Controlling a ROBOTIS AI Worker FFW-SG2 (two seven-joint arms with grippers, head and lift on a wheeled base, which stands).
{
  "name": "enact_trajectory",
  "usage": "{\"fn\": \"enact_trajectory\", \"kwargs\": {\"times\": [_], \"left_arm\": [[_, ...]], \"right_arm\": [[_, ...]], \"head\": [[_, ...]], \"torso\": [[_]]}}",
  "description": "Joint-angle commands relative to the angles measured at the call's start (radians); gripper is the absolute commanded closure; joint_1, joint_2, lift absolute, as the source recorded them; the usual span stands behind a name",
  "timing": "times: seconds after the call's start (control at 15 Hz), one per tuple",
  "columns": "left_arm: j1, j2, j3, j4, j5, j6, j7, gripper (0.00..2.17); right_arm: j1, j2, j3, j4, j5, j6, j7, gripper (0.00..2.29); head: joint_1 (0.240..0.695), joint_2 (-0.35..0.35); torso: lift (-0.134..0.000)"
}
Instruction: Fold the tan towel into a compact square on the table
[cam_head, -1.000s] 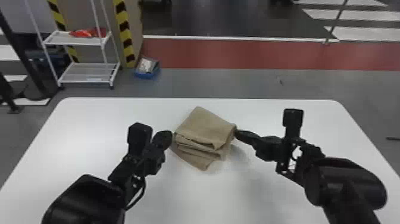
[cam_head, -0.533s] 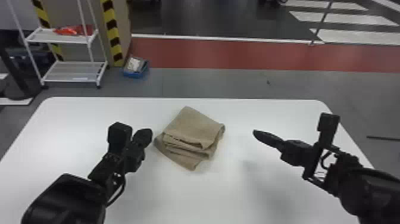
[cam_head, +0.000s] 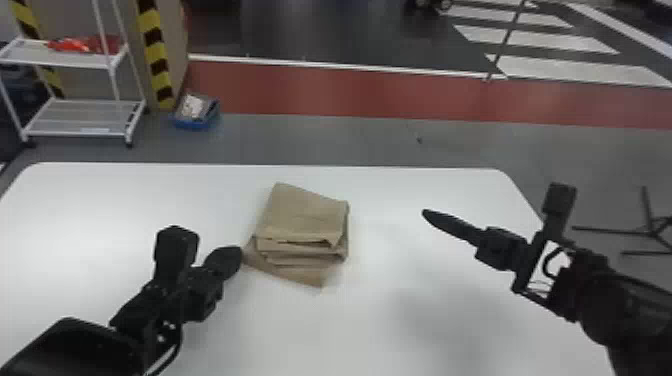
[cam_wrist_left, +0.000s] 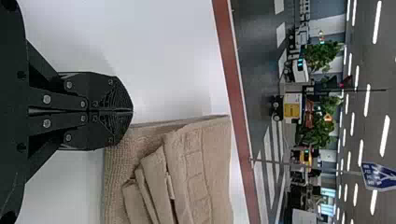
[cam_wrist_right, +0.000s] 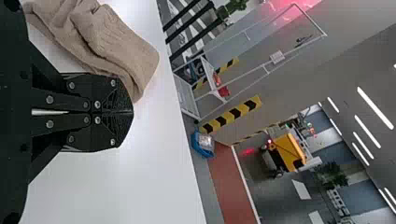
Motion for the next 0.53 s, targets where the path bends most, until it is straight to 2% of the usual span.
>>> {"fn": "enact_trajectory", "kwargs": {"times": [0.0, 0.07, 0.13, 0.2, 0.27, 0.33, 0.4, 0.47], "left_arm": [[0.077, 0.0, -0.017, -0.122, -0.006, 0.057, 0.0, 2.14], [0.098, 0.0, -0.029, -0.154, -0.009, 0.072, 0.002, 2.14], [0.106, -0.003, -0.04, -0.171, -0.012, 0.075, 0.005, 2.14], [0.109, -0.006, -0.041, -0.176, -0.014, 0.072, 0.014, 2.14], [0.113, -0.004, -0.038, -0.185, -0.021, 0.072, 0.038, 2.14], [0.126, 0.002, -0.021, -0.208, -0.021, 0.069, 0.057, 2.14], [0.155, 0.003, 0.029, -0.243, -0.021, 0.069, 0.057, 2.14], [0.175, 0.003, 0.069, -0.277, -0.017, 0.069, 0.057, 2.14]], "right_arm": [[-0.03, -0.024, 0.018, -0.023, 0.039, 0.072, 0.051, 1.75], [-0.042, -0.027, 0.038, -0.049, 0.081, 0.088, 0.083, 1.3], [-0.059, -0.027, 0.055, -0.063, 0.124, 0.103, 0.128, 0.52], [-0.079, -0.027, 0.075, -0.079, 0.17, 0.112, 0.183, 0.0], [-0.091, -0.027, 0.099, -0.11, 0.232, 0.1, 0.237, 0.0], [-0.093, -0.027, 0.13, -0.15, 0.299, 0.042, 0.249, 0.04], [-0.091, -0.025, 0.174, -0.175, 0.394, -0.084, 0.249, 0.07], [-0.1, -0.027, 0.205, -0.172, 0.483, -0.317, 0.289, 0.08]], "head": [[0.695, -0.197], [0.695, -0.203], [0.695, -0.208], [0.695, -0.213], [0.695, -0.215], [0.695, -0.207], [0.695, -0.194], [0.695, -0.182]], "torso": [[-0.109], [-0.109], [-0.109], [-0.109], [-0.109], [-0.109], [-0.109], [-0.109]]}}
